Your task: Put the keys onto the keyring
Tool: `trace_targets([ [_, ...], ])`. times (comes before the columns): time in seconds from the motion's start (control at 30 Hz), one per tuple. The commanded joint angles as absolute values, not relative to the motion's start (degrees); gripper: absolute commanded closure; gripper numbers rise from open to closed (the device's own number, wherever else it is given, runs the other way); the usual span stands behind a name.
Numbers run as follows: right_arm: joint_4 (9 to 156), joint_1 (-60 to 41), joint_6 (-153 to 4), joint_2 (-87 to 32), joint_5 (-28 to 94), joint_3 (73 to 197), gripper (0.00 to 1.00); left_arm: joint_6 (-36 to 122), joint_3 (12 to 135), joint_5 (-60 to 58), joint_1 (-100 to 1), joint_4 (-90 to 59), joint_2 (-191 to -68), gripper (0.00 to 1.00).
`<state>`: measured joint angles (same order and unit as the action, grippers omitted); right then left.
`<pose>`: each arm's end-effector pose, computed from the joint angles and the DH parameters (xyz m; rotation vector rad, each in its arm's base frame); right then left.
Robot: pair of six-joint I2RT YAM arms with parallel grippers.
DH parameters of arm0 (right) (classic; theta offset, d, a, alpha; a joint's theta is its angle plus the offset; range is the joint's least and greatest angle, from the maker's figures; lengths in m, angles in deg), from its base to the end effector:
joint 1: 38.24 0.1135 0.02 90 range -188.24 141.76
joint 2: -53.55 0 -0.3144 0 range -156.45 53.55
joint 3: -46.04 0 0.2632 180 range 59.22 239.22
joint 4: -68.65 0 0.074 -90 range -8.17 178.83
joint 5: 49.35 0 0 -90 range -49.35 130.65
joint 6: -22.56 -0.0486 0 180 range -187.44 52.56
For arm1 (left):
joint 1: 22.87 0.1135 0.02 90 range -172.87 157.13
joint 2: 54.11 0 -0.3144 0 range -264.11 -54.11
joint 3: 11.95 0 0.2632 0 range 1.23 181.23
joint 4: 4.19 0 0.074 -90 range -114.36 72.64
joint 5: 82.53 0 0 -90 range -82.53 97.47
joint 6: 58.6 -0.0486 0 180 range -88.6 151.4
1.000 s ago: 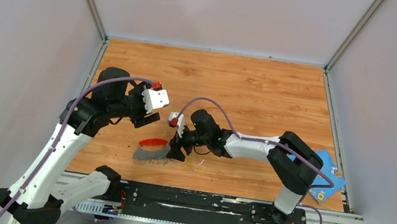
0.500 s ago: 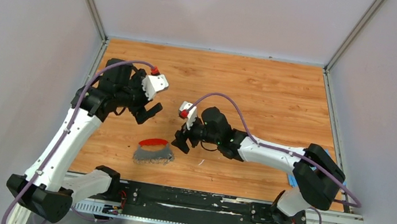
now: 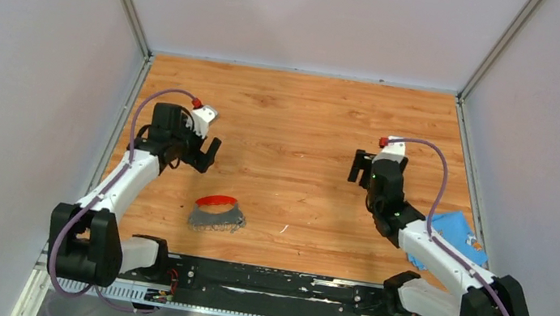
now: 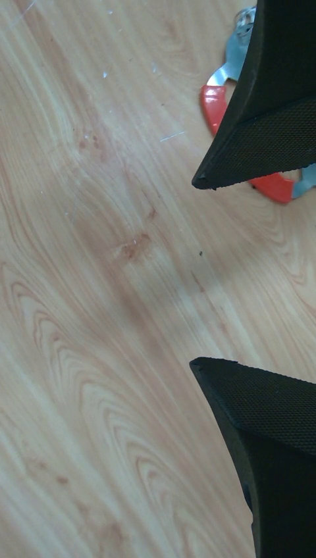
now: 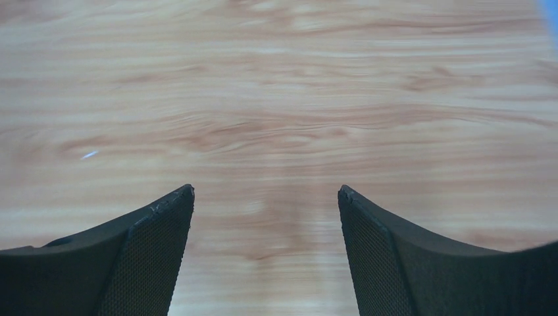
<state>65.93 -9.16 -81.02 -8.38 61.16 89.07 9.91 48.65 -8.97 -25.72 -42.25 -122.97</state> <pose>0.2144 0.0998 0.2724 -0.0004 1.8391 0.1908 0.2494 -0.0262 0.2817 0.6259 2.2594 -0.1817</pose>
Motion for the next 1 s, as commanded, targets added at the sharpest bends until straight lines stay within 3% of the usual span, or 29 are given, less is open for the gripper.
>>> trace_targets([
  [0.0,58.45,-13.4,-73.18,-4.63,86.26,83.09,0.16,15.9,39.88,-9.71,-25.53,-17.06,-123.72,0.0],
  [0.17,53.29,-20.82,-72.17,-9.76,86.95,80.75,0.15,18.15,34.65,-8.56,-24.71,-6.18,-128.02,0.0],
  [0.67,32.53,-33.19,-67.98,-22.27,69.6,74.86,0.14,24.9,7.49,-3.41,-23.04,49.28,-129.58,0.0],
  [0.7,32.06,-33.5,-66.89,-22.63,65.79,74.76,0.13,25.47,4.01,-3.98,-23.15,60.63,-132.64,0.0],
  [0.73,32.21,-33.64,-65.12,-22.96,61.33,74.81,0.02,26.38,2.44,-3.42,-23.21,67.34,-135.37,0.0],
  [0.77,29.07,-33.54,-63.52,-24.7,58.6,73.63,0.0,26.69,2.49,-2.9,-23.18,68.05,-135.95,0.0],
  [0.83,13.58,-32.64,-61.29,-29.94,61.02,69.68,0.0,25.54,6.41,-2.83,-23.22,54.35,-131.11,0.0],
  [0.9,23.72,-32.81,-63.53,-27.54,62.06,72.86,0.0,26.15,12.11,-2.21,-23.18,42.59,-131.77,0.0],
  [0.97,26.59,-33.39,-64.08,-26.51,60.88,73.31,0.0,26.67,10.54,-2.66,-23.13,49.51,-133.69,0.0],
])
